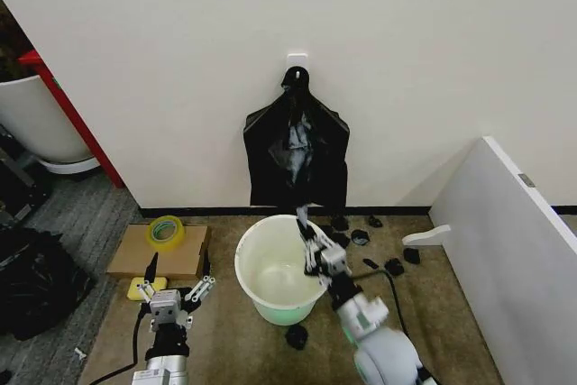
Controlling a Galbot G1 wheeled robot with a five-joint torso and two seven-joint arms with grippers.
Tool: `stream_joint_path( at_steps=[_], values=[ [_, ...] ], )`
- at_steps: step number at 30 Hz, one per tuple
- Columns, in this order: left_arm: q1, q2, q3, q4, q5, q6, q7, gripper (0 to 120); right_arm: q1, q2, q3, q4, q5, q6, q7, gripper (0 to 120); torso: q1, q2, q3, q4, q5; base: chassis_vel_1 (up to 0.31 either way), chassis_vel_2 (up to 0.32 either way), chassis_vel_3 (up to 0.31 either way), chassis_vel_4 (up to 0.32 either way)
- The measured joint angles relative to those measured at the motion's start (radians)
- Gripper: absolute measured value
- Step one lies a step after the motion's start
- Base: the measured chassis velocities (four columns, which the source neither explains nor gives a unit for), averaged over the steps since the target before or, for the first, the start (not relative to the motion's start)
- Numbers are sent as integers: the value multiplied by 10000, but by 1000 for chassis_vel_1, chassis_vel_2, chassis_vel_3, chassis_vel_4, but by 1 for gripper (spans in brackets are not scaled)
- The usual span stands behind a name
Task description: Place the garbage bag over the trash bin.
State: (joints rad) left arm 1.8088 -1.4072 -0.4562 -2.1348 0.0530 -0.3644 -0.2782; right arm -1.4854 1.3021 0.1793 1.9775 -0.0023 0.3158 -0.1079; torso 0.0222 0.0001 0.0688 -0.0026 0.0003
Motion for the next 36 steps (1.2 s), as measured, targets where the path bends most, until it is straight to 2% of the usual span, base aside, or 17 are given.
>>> stream_joint_path(
  at_steps=[9, 13, 22, 36],
  values=[
    [51, 13, -10, 0, -3, -46, -2, 100, -736, -420, 150, 218, -438, 755, -340, 0, 0, 0, 0, 2, 0, 0, 0, 0, 0],
    [104, -27, -22, 0, 18, -104, -12, 100, -1221, -806, 270, 133, -970, 1497, -670, 0, 0, 0, 1, 1, 1, 0, 0, 0, 0],
    [144, -46, -43, 9, 41, -155, -28, 100, -1445, -1164, 586, 36, -1493, 2308, -1013, 0, 1, 0, 1, 2, 0, 0, 0, 0, 0],
    [95, -4, -7, 115, 36, -181, -51, 100, -1843, -1268, 851, -194, -1934, 2897, -1418, 0, 2, 0, 1, 1, 0, 0, 0, 0, 0]
  ],
)
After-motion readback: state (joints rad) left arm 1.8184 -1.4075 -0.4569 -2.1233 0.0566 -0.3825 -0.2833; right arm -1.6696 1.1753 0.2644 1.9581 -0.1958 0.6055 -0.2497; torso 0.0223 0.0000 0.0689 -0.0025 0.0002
